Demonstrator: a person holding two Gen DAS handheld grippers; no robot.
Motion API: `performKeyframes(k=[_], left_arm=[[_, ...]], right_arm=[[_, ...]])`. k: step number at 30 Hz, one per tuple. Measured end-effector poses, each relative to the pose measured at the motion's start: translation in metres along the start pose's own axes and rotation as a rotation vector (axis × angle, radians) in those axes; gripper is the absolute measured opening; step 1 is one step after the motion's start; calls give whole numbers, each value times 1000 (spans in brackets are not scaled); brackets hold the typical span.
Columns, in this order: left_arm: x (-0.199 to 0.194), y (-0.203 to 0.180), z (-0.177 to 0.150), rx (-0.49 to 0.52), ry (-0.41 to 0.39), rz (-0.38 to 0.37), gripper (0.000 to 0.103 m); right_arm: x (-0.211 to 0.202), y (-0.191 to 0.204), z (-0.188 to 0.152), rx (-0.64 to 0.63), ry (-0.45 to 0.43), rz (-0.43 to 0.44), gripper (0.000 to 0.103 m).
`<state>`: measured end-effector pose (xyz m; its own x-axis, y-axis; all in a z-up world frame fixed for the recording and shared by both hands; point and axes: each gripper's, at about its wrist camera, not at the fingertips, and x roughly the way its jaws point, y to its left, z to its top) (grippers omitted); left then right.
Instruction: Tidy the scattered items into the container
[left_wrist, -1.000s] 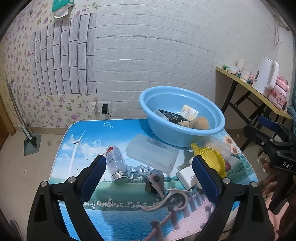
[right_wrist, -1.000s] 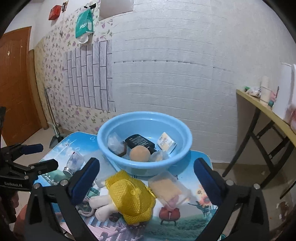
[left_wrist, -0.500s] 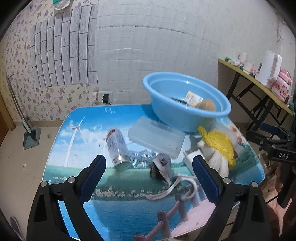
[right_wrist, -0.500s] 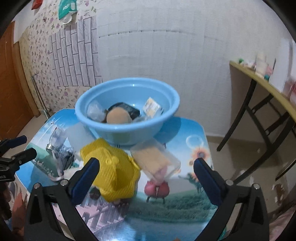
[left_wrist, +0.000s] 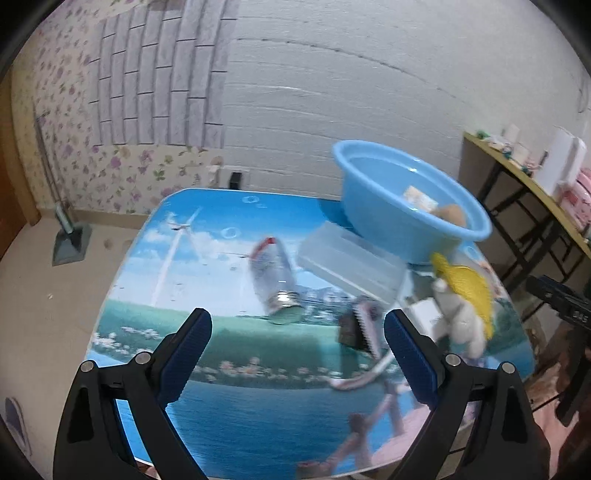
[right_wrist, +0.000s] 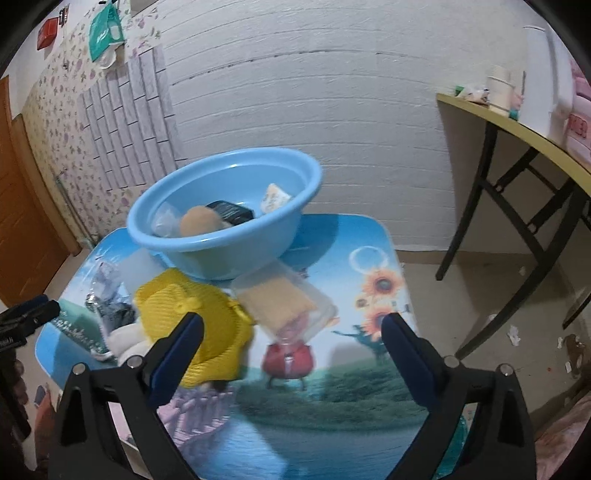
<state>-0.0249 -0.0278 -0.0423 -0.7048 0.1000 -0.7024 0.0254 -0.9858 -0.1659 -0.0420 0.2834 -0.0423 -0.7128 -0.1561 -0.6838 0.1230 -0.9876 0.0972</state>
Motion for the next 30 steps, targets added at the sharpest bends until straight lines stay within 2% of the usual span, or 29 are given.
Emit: performKeyframes(k=[6, 8, 10, 12, 16, 22, 30], left_arm=[[9, 9, 4, -26, 4, -4, 93], [15, 7, 4, -9, 18, -4, 84], [22, 5, 5, 5, 37, 0, 70], [29, 3, 5, 12, 53, 7, 65], [44, 5, 8, 10, 78, 8, 64], [65, 6, 15, 11, 113, 16, 64], [89, 8, 18, 23, 154, 32, 64]], right_arm=[[14, -14, -3, 13, 28, -15, 97], [20, -16, -4, 5, 33, -21, 93], [26, -14, -5, -25, 41, -40, 91], [31, -12, -4, -49, 47, -40, 91], [40, -13, -2, -79, 47, 3, 91], [56, -3, 0, -188, 59, 4, 91], [76, -5, 3, -167, 86, 49, 91]])
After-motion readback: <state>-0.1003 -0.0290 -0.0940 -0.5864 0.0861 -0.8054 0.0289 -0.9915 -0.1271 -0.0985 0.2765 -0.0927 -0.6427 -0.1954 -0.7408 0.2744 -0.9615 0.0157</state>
